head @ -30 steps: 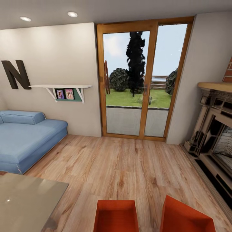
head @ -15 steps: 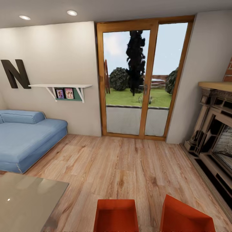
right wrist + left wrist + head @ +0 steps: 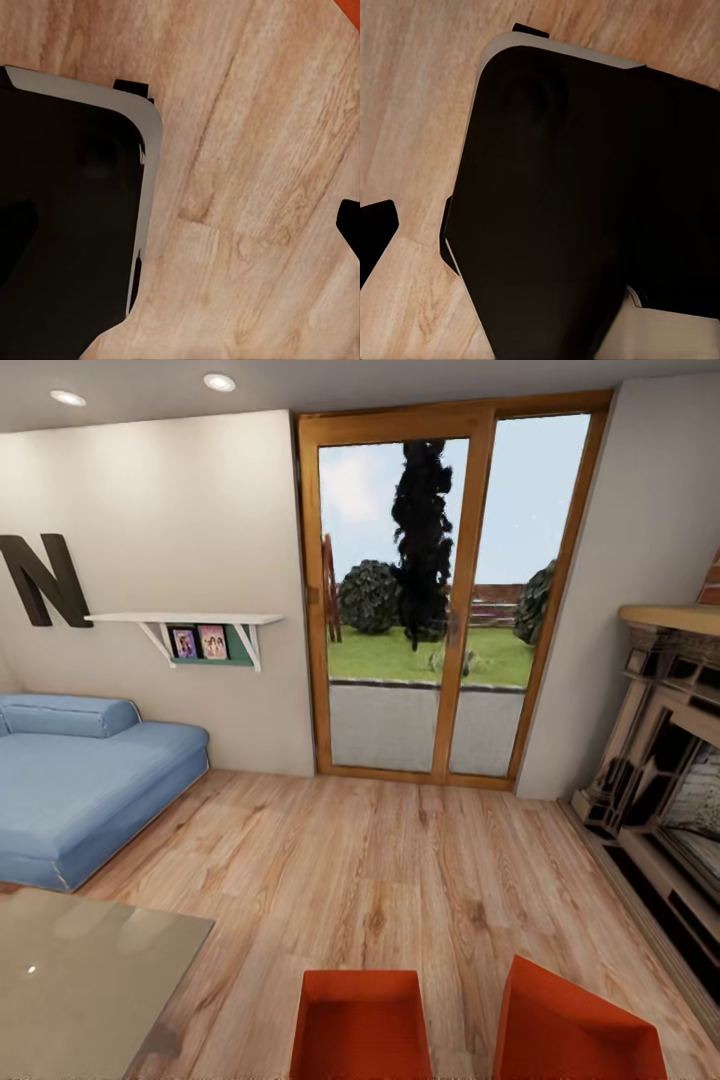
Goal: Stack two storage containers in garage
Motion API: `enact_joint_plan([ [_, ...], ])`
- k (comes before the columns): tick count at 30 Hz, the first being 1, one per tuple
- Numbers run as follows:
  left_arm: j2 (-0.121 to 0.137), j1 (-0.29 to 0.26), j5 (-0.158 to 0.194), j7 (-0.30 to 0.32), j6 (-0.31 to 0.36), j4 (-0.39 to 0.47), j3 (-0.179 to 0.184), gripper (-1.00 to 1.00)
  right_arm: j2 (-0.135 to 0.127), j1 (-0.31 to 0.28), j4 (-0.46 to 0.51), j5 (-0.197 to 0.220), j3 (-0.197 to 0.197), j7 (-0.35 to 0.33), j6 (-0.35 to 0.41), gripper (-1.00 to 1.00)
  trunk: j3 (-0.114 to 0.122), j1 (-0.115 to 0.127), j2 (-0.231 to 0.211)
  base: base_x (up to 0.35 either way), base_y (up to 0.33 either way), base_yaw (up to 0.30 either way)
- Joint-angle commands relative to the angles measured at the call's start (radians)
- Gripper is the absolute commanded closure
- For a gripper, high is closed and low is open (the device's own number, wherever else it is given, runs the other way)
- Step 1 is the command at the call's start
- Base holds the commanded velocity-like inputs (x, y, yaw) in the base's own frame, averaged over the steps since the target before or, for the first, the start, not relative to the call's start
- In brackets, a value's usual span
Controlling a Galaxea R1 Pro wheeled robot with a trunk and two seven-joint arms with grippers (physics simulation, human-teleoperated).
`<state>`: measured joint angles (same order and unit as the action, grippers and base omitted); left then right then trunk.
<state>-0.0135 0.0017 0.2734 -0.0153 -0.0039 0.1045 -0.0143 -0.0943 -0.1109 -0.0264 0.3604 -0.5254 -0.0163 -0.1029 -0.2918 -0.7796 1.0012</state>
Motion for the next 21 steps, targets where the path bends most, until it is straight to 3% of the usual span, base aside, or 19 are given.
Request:
enact_joint_plan([
  [1, 0.000, 0.000, 0.004, -0.002, 0.000, 0.001, -0.001, -1.00, 0.000, -0.001, -0.003, 0.009, -0.008, -0.002, -0.005, -1.00, -0.003, 0.000, 0.001, 0.000, 0.000, 0.000],
  [21, -0.002, 0.000, 0.004, -0.002, 0.000, 0.001, -0.001, -1.00, -0.002, -0.001, -0.003, 0.008, -0.008, -0.002, -0.006, -1.00, -0.035, 0.000, 0.001, 0.000, 0.000, 0.000],
])
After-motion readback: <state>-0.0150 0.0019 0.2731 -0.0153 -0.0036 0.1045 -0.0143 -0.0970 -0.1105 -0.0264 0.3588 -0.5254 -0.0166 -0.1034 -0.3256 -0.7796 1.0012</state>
